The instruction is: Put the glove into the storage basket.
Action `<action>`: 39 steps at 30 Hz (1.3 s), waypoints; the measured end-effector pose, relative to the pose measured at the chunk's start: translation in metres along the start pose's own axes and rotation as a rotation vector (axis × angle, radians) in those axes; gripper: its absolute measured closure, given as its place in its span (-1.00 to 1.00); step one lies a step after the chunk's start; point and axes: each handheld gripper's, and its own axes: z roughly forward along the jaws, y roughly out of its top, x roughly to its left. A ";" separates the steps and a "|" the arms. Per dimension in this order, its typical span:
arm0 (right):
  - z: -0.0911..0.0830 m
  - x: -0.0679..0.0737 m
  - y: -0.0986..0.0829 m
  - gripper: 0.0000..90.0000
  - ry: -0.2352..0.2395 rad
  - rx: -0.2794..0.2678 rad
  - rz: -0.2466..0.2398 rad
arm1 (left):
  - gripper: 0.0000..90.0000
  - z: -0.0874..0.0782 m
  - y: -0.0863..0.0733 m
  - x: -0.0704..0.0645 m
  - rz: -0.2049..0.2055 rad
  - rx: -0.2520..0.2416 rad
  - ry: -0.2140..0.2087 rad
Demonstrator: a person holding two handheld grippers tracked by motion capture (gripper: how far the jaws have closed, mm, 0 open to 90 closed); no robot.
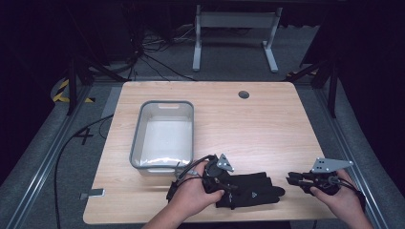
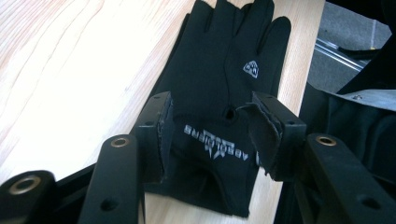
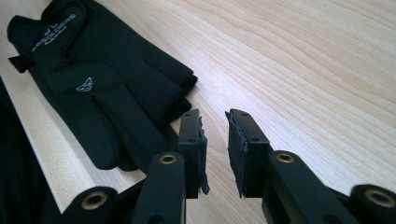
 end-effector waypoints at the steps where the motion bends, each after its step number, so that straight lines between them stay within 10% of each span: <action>1: 0.000 -0.001 -0.001 0.69 0.000 -0.004 0.008 | 0.13 0.002 0.002 0.001 0.011 0.007 -0.001; 16: 0.003 -0.016 -0.017 0.57 -0.022 -0.020 0.099 | 0.01 0.037 0.026 -0.007 0.111 0.076 -0.078; 39: 0.003 -0.009 -0.017 0.48 0.076 -0.060 0.122 | -0.51 0.084 0.015 -0.001 0.157 0.135 -0.068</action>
